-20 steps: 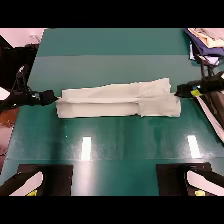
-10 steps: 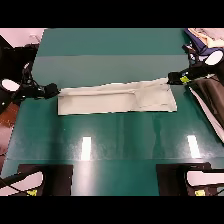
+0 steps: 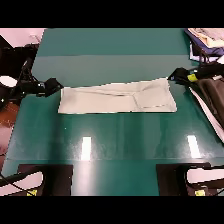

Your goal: Fold the shirts.

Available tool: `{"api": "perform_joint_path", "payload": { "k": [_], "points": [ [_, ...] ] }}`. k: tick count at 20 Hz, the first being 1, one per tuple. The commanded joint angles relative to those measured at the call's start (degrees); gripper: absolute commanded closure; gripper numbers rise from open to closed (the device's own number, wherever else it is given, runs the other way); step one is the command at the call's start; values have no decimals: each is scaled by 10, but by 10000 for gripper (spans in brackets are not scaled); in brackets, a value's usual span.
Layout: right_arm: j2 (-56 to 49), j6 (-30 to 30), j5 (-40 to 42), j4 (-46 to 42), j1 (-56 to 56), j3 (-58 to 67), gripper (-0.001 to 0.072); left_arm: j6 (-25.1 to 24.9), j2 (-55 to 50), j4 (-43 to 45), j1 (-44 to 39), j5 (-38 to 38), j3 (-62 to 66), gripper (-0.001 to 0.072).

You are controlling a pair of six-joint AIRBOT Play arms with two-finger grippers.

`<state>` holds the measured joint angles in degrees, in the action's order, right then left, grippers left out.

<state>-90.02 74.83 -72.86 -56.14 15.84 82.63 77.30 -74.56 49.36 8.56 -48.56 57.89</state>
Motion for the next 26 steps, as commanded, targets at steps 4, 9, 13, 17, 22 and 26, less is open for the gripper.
{"api": "perform_joint_path", "payload": {
  "k": [4,9,13,17,22,26],
  "points": [
    [-37,-59,-84,66,100,-50,29,-30,-1,-3,-28,-123,4,684],
    [-103,-116,-81,120,103,-50,30,-27,-1,-3,-108,-124,4,684],
    [-153,-122,-104,131,92,-24,40,-27,-1,-4,-159,-118,4,684],
    [-176,-124,-110,131,48,0,69,-26,-1,-5,-176,-108,4,684],
    [-179,-147,-82,131,6,-2,509,-22,-1,-5,-176,-110,4,684],
    [-168,-165,-91,132,3,-2,699,-7,-1,-5,-176,-108,6,685]
  ]
}}
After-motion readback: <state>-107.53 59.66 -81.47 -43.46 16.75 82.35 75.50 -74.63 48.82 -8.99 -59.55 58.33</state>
